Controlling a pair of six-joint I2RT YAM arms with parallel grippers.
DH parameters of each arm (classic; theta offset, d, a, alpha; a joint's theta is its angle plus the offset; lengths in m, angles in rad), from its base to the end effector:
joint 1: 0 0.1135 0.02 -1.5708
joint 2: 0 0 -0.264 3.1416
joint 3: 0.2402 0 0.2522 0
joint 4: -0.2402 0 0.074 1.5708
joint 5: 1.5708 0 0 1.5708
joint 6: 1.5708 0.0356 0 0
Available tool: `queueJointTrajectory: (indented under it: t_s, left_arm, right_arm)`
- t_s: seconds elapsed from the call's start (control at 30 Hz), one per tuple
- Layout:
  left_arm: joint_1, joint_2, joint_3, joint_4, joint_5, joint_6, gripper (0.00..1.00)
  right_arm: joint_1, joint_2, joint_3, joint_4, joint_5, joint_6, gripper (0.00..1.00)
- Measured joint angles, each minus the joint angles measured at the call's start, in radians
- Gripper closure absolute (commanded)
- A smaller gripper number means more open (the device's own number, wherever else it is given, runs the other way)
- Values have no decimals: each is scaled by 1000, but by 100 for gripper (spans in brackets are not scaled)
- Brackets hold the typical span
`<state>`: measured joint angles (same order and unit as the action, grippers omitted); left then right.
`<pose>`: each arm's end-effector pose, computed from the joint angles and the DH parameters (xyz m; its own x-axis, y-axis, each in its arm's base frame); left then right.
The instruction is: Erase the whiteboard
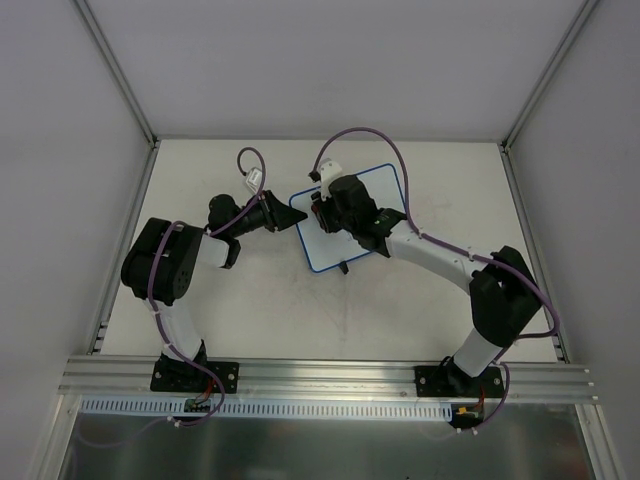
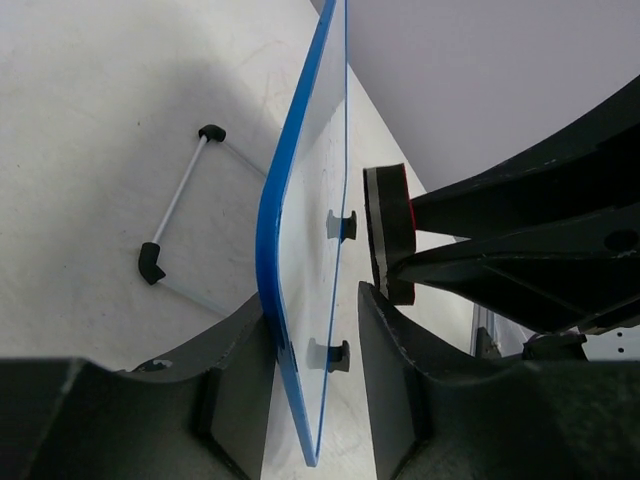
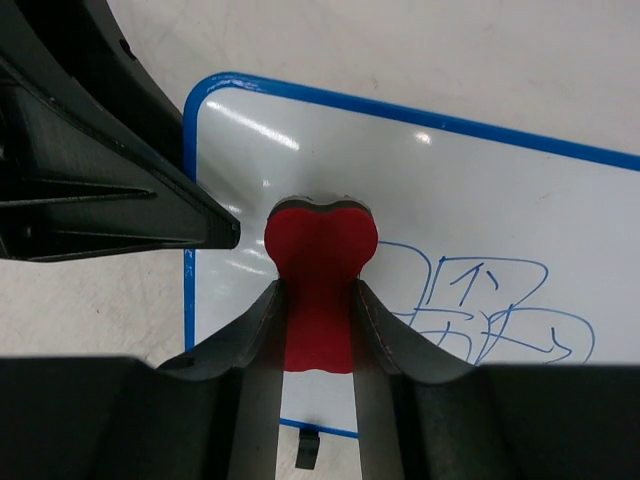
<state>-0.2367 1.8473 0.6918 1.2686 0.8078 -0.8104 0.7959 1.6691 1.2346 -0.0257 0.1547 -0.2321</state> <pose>0.3282 -0.1056 0.1787 -0.5476 -0.3830 -0.7439 0.6723 0.3278 -0.6637 0.2776 0.2757 0.2790 -0.1622 -0.4905 -0.8562 -0.6645 0.6958 -0.2727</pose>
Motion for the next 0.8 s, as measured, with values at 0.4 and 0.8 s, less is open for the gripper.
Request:
queueJointTrajectory:
  t_s: [0.4, 0.8]
  left_arm:
    - [0, 17, 16, -1, 6, -13, 87]
    - [3, 49, 55, -10, 26, -30, 100]
  right_arm:
    - [7, 9, -3, 102, 69, -21, 100]
    - [7, 77, 3, 116, 85, -24, 100]
